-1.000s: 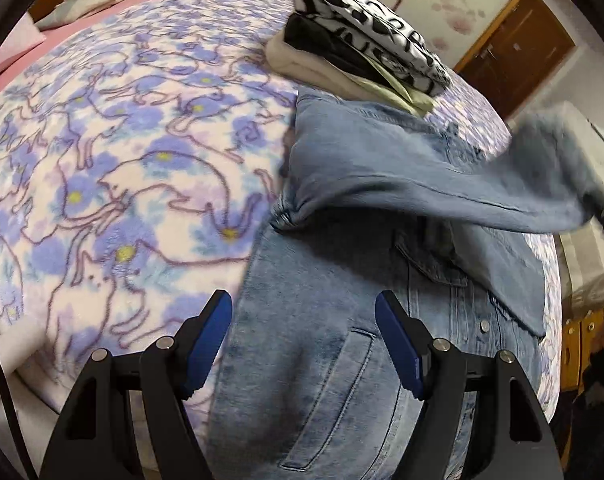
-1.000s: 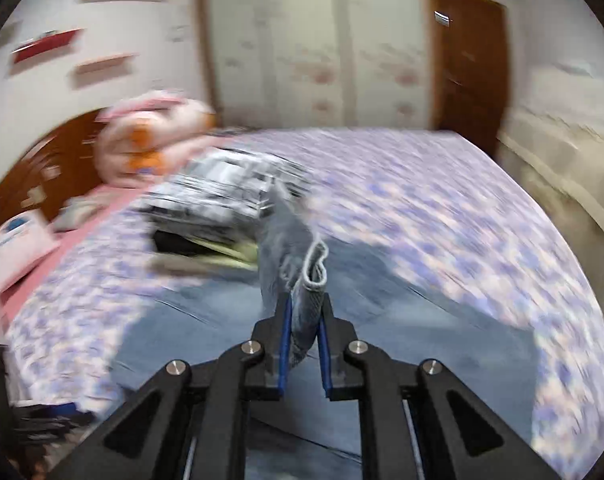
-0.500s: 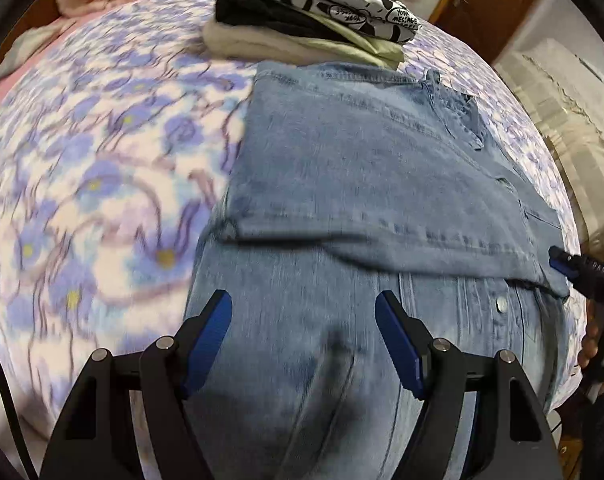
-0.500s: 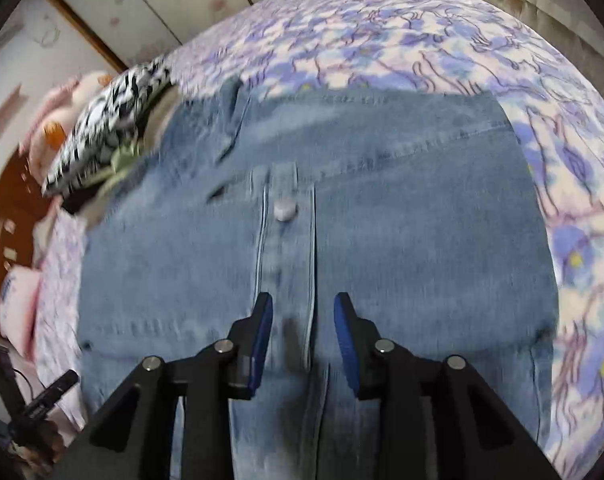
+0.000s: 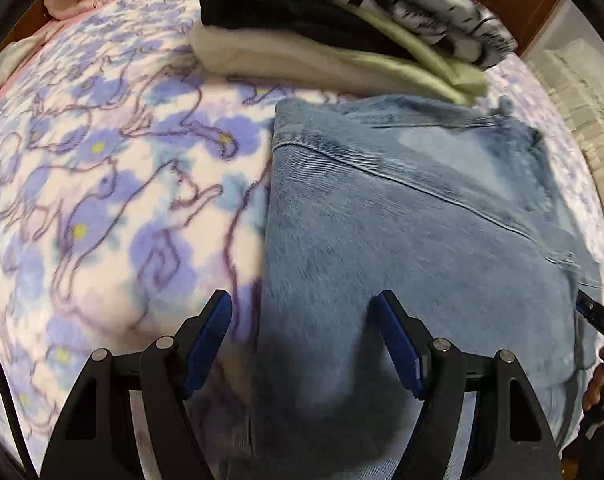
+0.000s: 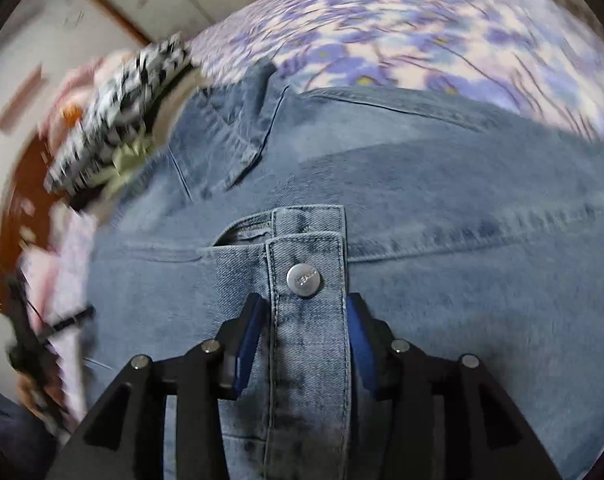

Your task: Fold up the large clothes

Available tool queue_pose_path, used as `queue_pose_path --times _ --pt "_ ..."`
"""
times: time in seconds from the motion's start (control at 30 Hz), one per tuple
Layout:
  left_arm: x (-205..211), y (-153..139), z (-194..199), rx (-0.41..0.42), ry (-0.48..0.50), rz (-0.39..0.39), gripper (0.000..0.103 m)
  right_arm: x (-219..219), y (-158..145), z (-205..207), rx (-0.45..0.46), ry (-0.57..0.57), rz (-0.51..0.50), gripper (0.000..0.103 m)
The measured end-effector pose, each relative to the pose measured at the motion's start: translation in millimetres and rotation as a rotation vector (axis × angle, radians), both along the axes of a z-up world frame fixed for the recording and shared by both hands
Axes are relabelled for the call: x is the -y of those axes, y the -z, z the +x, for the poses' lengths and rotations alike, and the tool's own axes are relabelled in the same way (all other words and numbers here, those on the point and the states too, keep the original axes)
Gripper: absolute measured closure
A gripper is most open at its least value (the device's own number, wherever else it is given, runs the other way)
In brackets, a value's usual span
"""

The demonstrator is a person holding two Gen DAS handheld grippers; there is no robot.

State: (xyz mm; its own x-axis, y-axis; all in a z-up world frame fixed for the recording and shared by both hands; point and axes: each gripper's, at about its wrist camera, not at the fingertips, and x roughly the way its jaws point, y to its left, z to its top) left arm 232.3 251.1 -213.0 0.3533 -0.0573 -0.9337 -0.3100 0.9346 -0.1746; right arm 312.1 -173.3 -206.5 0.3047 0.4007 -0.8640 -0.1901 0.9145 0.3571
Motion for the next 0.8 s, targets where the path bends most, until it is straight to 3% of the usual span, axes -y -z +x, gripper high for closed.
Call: queue_pose_path --times 0.07,0.1,0.2,0.27,0.33,0.4,0.43,0.5,0.63,0.8 --pt "-2.0 4.2 7.1 0.006 -0.01 -0.012 0.03 -8.3 -2.0 -0.7 0.024 -0.034 -0.063 0.066" --pt "-2.3 3.4 8.5 0.015 -0.016 -0.013 0.032 -9.6 -4.3 -2.2 0.036 -0.048 -0.08 0.087" --pt "-4.2 -4.2 10.7 0.069 -0.029 -0.027 0.079 -6.0 -27.7 -7.8 0.123 -0.033 -0.096 0.094" --pt "-6.3 -9.0 10.3 0.098 -0.056 -0.011 0.085 4.5 -49.3 -14.9 0.209 0.02 -0.041 0.094" --pt "-5.4 -7.8 10.2 0.116 -0.057 0.003 0.086 7.9 -52.1 -16.9 0.249 0.071 -0.059 0.094" --pt "-1.4 -2.5 11.4 0.106 -0.049 0.034 0.086 6.6 -32.5 -11.5 0.188 0.074 -0.101 0.091" --pt "1.2 -0.1 12.1 0.106 -0.039 0.058 0.086 2.8 -13.8 -7.5 0.115 0.065 -0.143 0.085" --pt "5.5 1.4 12.7 0.109 -0.021 0.091 0.086 1.3 -5.6 -8.1 0.094 0.076 -0.167 0.08" --pt "7.4 -12.6 3.1 0.132 -0.014 0.15 0.086 19.4 -33.7 -21.0 0.134 0.18 -0.081 0.071" --pt "35.1 -45.6 -26.4 0.213 0.042 0.189 0.082 4.1 -59.3 -46.8 0.228 0.152 -0.178 0.07"
